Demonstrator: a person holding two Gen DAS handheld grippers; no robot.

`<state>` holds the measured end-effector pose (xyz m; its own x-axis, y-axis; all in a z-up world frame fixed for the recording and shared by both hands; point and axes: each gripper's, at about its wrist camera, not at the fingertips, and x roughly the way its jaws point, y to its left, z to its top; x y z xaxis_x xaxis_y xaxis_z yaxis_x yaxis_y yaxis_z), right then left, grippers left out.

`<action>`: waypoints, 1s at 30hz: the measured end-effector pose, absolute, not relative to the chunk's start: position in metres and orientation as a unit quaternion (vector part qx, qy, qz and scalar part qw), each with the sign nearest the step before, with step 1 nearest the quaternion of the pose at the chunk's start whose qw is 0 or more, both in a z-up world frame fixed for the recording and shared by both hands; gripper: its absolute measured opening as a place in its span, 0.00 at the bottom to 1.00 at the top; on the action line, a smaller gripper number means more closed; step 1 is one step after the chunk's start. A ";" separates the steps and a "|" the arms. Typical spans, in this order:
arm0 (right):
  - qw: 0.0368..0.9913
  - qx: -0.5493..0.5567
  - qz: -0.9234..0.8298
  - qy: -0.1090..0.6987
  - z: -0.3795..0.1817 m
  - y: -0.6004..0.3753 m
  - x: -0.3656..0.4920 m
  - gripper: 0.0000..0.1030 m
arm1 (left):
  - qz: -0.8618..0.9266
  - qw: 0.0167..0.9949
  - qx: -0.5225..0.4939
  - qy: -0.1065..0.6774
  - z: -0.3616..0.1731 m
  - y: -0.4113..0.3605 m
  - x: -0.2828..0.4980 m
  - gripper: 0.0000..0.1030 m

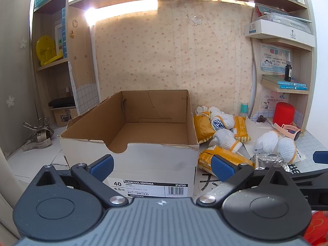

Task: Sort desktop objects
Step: 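Move both tools toward the pile of bags and gloves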

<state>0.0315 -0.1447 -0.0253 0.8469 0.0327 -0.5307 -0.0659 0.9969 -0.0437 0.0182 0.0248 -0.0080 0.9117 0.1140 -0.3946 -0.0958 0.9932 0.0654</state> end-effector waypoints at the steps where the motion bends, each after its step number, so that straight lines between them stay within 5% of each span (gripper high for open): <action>1: 0.960 -0.030 0.026 0.276 -0.025 -0.145 0.032 0.98 | 0.054 0.977 0.022 0.203 -0.008 0.025 0.018 1.00; 30: 0.962 -0.028 0.015 0.271 -0.021 -0.152 0.028 0.98 | 0.040 0.979 0.027 0.200 -0.008 0.019 0.013 1.00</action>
<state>0.0280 -0.1519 -0.0213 0.8530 0.0134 -0.5217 -0.0440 0.9980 -0.0462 0.0128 0.0193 -0.0083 0.9167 0.0883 -0.3897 -0.0666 0.9954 0.0688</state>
